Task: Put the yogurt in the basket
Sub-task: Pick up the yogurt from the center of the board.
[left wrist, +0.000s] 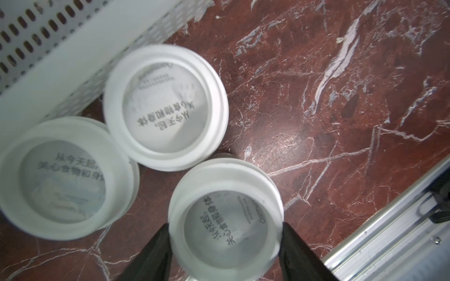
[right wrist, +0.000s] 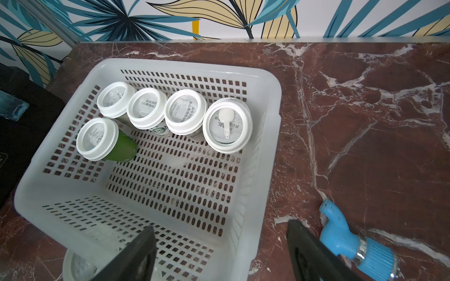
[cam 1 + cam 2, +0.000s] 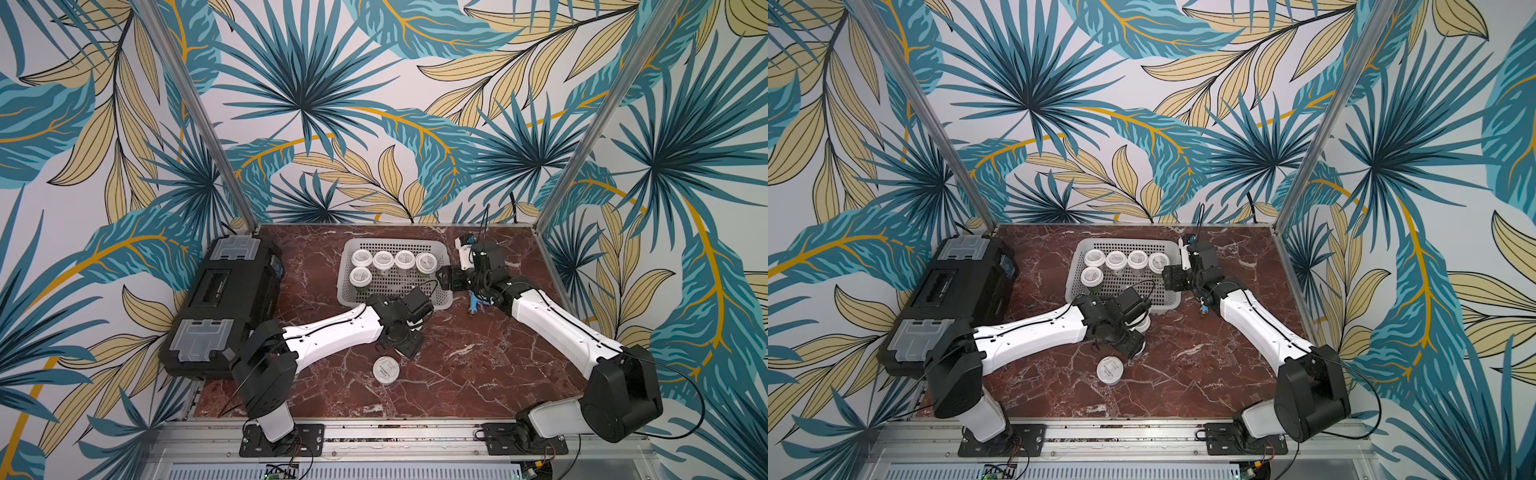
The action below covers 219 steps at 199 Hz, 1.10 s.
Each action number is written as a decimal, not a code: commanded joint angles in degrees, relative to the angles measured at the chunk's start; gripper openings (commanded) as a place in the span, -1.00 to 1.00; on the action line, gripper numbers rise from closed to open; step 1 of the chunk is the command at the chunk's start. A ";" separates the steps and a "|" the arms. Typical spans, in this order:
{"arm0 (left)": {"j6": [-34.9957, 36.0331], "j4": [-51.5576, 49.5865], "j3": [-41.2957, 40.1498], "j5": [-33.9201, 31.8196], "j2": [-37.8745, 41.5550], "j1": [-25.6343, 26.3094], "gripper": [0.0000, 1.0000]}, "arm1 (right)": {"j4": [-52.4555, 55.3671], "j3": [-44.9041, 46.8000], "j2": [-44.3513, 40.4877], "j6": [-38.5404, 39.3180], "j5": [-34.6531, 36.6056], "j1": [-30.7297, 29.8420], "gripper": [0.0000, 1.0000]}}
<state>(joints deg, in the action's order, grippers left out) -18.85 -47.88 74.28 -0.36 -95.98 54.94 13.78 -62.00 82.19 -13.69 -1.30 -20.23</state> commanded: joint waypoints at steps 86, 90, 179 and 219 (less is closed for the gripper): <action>0.98 -7.02 5.91 -1.02 7.51 0.96 0.35 | -0.22 1.19 -1.69 0.33 0.44 0.22 0.73; 1.07 -7.28 6.10 -1.07 7.63 0.96 0.35 | -0.18 1.18 -1.69 0.27 0.42 0.20 0.73; 1.88 -9.67 9.19 -2.88 8.18 0.97 0.35 | -0.33 1.18 -1.60 0.20 0.42 0.26 0.73; 2.71 -10.01 10.75 -4.79 8.52 0.05 0.36 | -0.37 1.26 -1.60 0.09 0.42 0.21 0.73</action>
<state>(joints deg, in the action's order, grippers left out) -17.23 -57.28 82.04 -3.42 -89.25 55.61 13.78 -62.00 82.17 -13.69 -1.30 -20.23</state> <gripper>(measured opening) 0.679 0.865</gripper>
